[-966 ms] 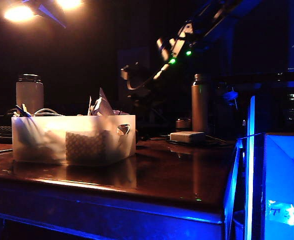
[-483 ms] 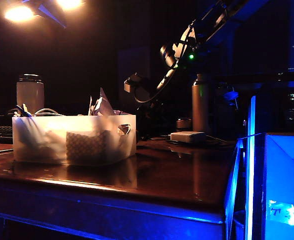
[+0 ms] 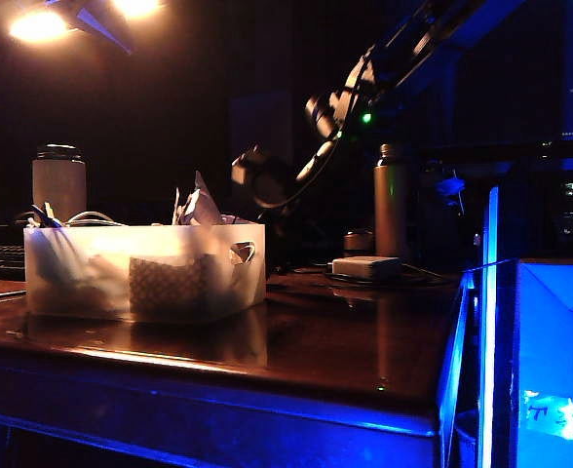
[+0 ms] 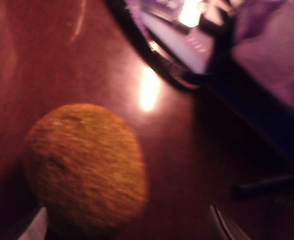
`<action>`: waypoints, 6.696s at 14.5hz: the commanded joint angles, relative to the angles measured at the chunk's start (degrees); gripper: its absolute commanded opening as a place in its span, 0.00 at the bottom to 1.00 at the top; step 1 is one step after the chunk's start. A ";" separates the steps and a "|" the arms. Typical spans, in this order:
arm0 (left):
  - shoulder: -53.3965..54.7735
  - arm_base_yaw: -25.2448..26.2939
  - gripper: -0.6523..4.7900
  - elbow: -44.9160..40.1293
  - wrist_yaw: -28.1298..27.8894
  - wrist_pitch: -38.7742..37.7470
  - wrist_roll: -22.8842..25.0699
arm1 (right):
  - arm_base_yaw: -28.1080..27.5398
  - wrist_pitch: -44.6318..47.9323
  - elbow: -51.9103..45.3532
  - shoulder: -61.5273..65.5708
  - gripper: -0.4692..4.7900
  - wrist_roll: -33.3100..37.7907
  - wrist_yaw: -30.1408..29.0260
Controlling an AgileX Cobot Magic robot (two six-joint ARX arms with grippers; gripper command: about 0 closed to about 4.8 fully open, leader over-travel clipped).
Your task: Pick up the kiwi and place it into the translucent box.
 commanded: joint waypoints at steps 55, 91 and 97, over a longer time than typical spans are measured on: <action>-7.85 -0.13 0.11 0.13 8.13 -5.77 1.77 | 2.64 -7.43 0.00 -26.18 0.09 20.61 -2.27; -88.54 -0.79 0.11 -96.26 0.63 30.10 -13.66 | 2.62 33.46 -114.79 -112.85 0.09 47.08 33.07; -88.54 -0.79 0.11 -104.30 -2.71 31.34 -7.43 | 2.62 32.09 -121.74 -112.85 0.09 48.11 30.91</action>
